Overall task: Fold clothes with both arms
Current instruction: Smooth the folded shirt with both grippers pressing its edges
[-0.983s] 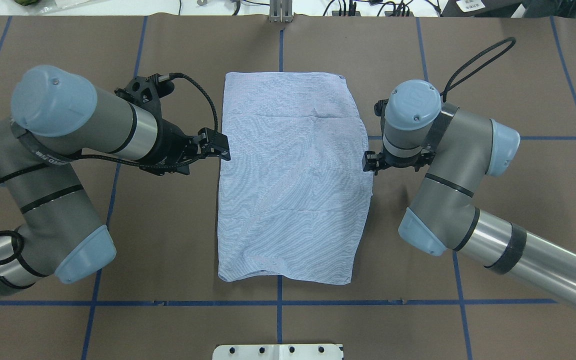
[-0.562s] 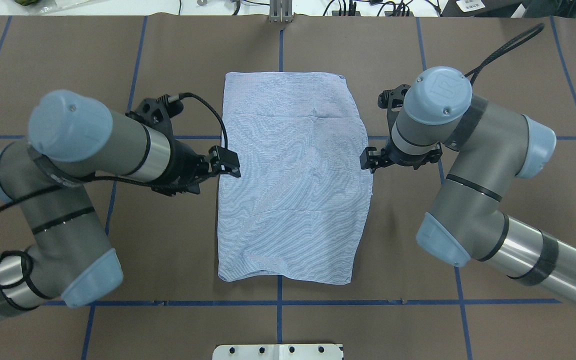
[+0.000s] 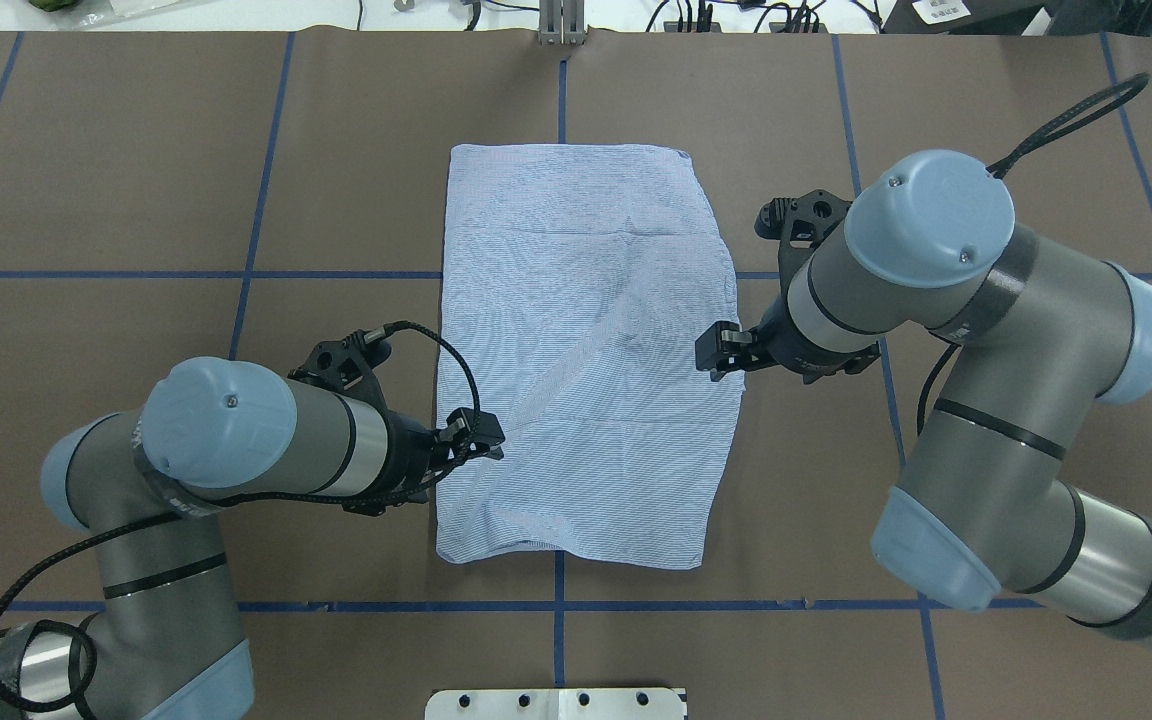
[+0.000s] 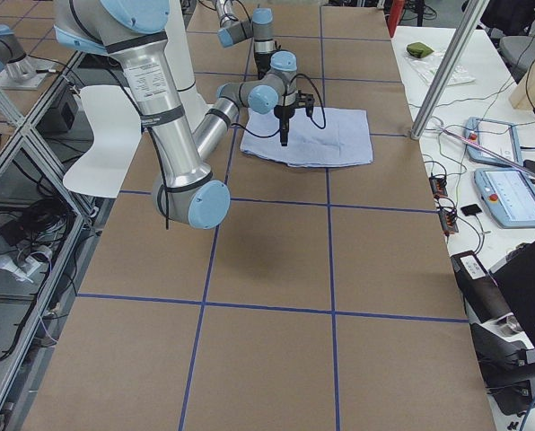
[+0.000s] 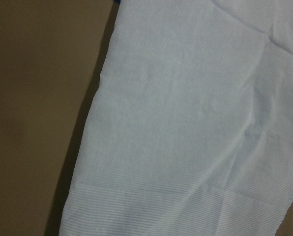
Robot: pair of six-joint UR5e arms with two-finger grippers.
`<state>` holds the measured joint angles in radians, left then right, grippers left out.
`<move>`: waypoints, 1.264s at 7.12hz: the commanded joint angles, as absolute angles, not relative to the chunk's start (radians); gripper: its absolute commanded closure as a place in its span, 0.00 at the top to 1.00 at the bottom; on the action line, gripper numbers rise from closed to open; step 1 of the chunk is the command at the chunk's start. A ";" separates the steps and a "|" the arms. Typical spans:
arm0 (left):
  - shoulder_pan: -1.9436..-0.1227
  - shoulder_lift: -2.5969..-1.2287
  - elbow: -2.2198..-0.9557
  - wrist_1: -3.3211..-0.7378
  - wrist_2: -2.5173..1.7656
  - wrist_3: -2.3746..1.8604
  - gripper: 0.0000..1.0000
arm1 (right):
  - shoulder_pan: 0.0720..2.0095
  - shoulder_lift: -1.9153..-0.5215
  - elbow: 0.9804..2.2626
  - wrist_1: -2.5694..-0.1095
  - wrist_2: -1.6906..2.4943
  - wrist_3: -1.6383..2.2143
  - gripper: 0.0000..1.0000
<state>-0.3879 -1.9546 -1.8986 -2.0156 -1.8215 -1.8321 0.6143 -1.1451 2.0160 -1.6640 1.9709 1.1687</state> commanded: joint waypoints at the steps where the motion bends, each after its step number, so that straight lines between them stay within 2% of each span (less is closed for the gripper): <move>1: -0.354 -1.899 -1.895 -2.084 -1.802 -1.885 0.98 | 0.586 -1.144 2.055 -1.663 1.968 1.235 1.00; 3: -0.302 -1.902 -1.885 -2.085 -1.770 -1.949 0.86 | 0.586 -1.143 2.060 -1.663 1.970 1.235 1.00; 5: -0.278 -1.911 -1.876 -2.085 -1.770 -1.950 0.67 | 0.586 -1.143 2.060 -1.663 1.971 1.235 1.00; 9: -0.273 -1.908 -1.853 -2.085 -1.753 -1.945 0.65 | 0.586 -1.138 2.060 -1.663 1.974 1.235 1.00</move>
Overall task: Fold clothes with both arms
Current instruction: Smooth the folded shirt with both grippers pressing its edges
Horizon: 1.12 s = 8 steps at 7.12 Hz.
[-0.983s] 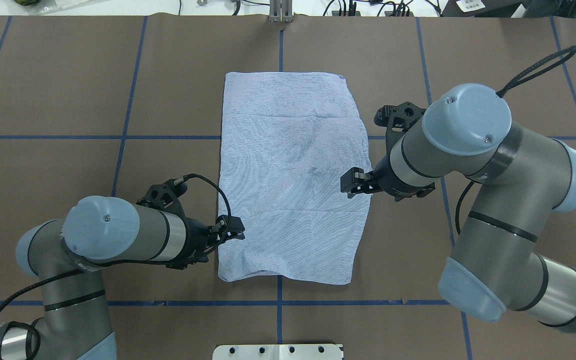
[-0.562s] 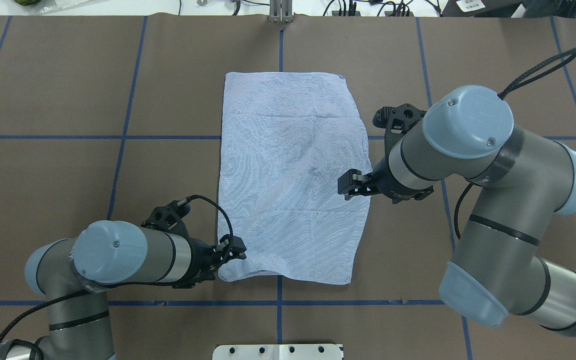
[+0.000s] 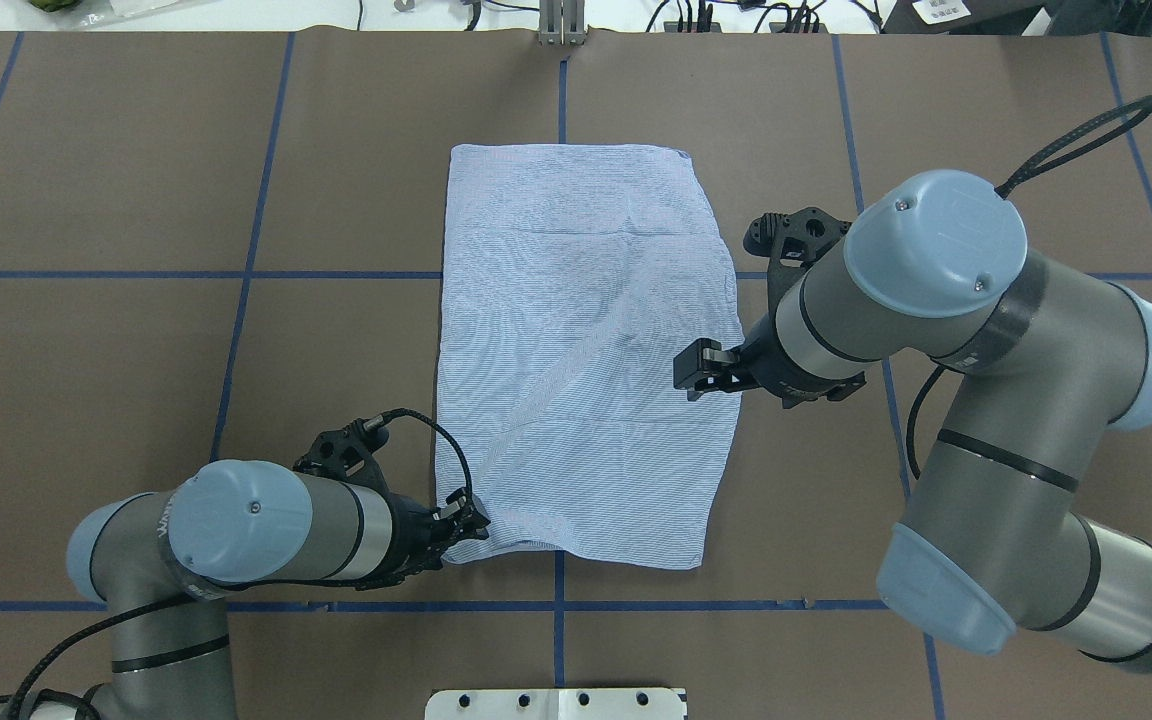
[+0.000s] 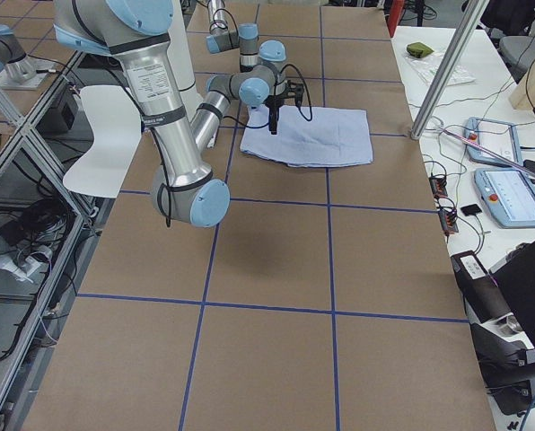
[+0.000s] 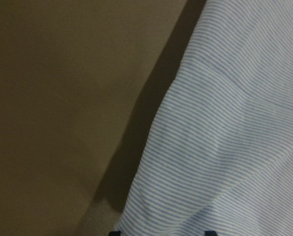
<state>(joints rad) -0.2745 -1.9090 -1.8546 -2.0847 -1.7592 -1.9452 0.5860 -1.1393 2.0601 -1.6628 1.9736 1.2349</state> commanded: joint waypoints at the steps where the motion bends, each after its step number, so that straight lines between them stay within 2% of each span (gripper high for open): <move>1: -0.273 -1.911 -1.853 -2.083 -1.753 -1.945 0.64 | 0.586 -1.138 2.060 -1.663 1.974 1.236 1.00; 8: -0.275 -1.913 -1.838 -2.082 -1.718 -1.940 0.61 | 0.586 -1.146 2.059 -1.663 1.971 1.236 1.00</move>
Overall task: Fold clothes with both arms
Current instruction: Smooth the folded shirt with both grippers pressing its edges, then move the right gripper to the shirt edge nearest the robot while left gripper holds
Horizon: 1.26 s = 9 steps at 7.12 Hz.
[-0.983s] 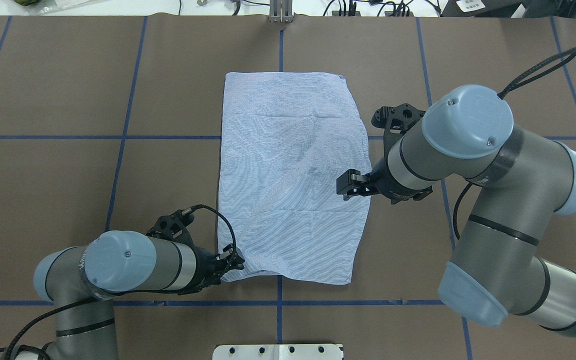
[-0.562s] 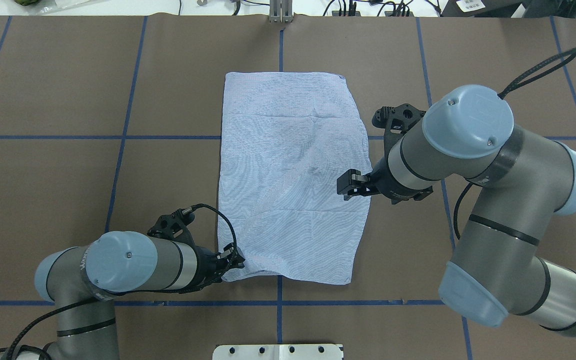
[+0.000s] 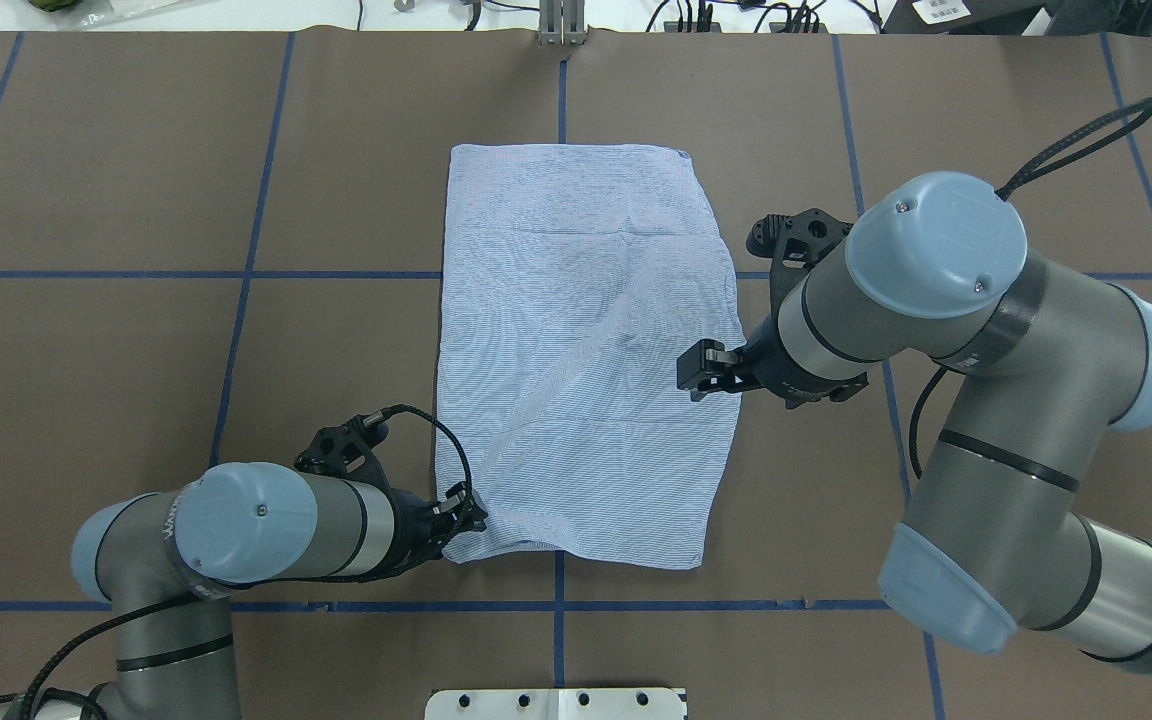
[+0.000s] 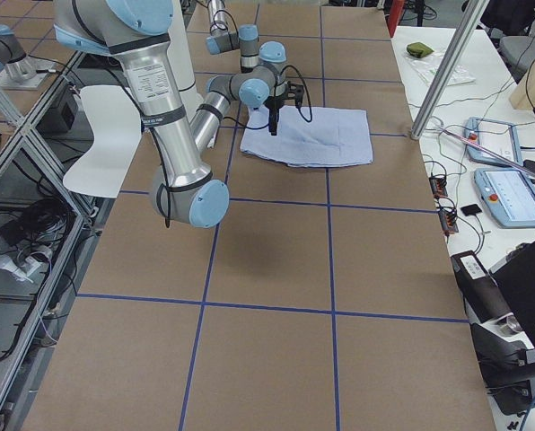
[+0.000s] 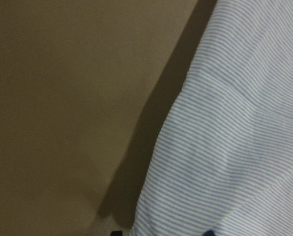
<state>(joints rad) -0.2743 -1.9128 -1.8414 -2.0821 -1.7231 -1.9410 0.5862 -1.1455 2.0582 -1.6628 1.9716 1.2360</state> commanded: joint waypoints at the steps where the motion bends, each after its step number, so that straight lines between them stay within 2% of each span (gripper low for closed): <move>1: -0.275 -1.913 -1.839 -2.082 -1.718 -1.945 0.58 | 0.586 -1.146 2.059 -1.663 1.971 1.235 1.00; 2: -0.275 -1.919 -1.841 -2.082 -1.718 -1.947 0.38 | 0.586 -1.146 2.059 -1.663 1.971 1.235 1.00; 3: -0.275 -1.919 -1.842 -2.082 -1.718 -1.947 0.12 | 0.586 -1.146 2.059 -1.663 1.970 1.236 1.00; 4: -0.275 -1.919 -1.844 -2.082 -1.720 -1.950 0.00 | 0.586 -1.147 2.059 -1.663 1.968 1.235 1.00; 9: -0.281 -1.910 -1.907 -2.071 -1.729 -1.944 0.00 | 0.539 -1.149 2.056 -1.626 1.962 1.290 1.00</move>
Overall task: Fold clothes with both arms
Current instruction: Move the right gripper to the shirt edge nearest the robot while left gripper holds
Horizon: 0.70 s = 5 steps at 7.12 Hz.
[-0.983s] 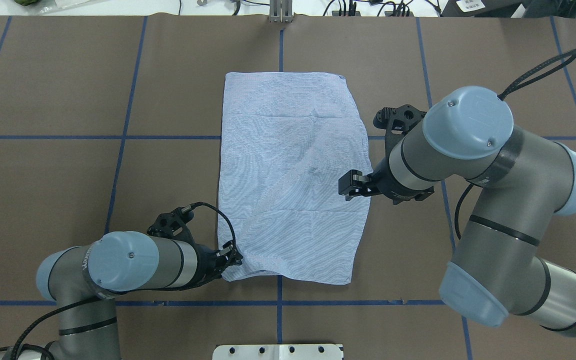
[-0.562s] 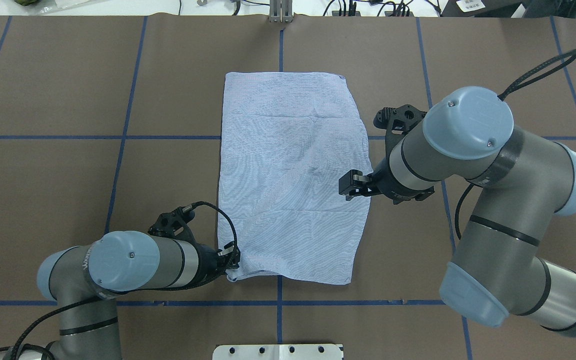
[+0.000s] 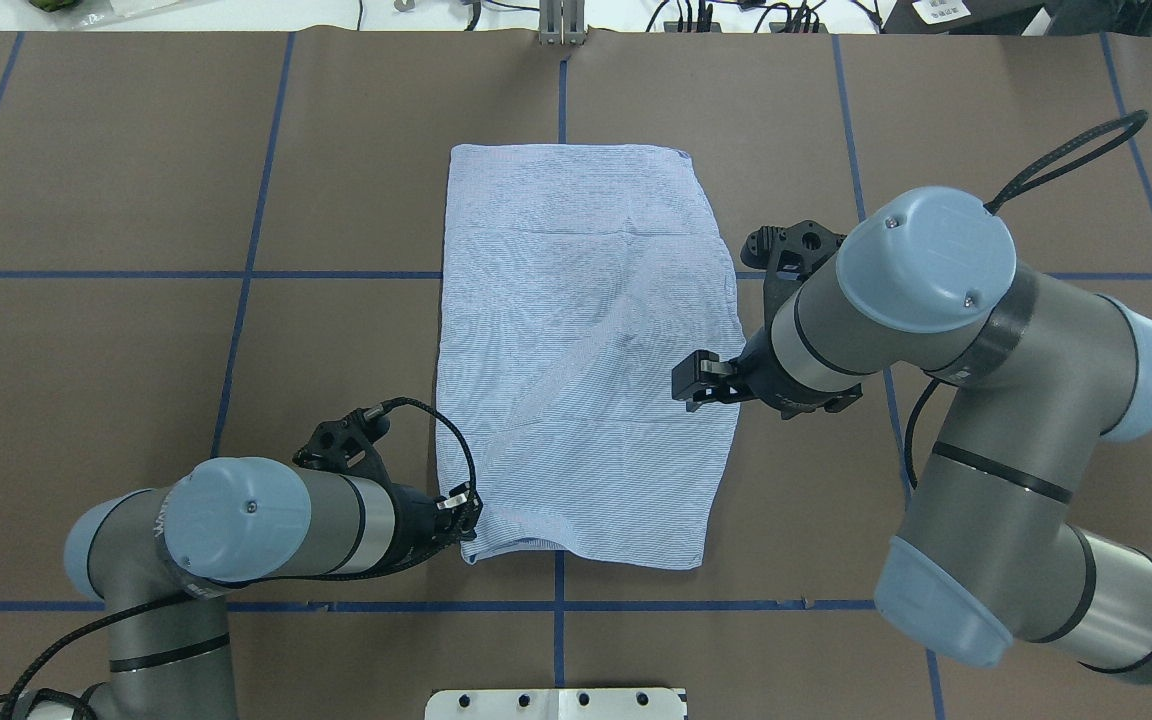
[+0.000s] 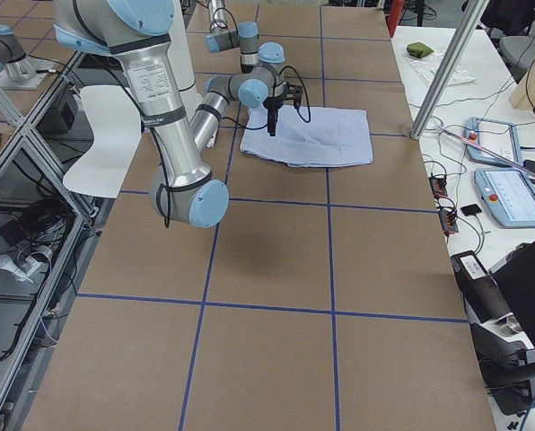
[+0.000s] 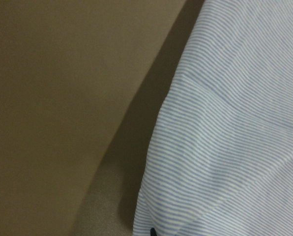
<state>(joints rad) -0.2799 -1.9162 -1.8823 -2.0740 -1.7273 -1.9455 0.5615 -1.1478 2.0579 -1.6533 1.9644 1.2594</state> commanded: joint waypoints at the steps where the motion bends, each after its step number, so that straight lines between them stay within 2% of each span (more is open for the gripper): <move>1: -0.281 -1.905 -1.916 -2.071 -1.729 -1.937 0.00 | 0.514 -1.163 2.054 -1.599 1.944 1.327 1.00; 5: -0.276 -1.907 -1.908 -2.071 -1.727 -1.934 0.00 | 0.338 -1.189 2.034 -1.479 1.777 1.686 1.00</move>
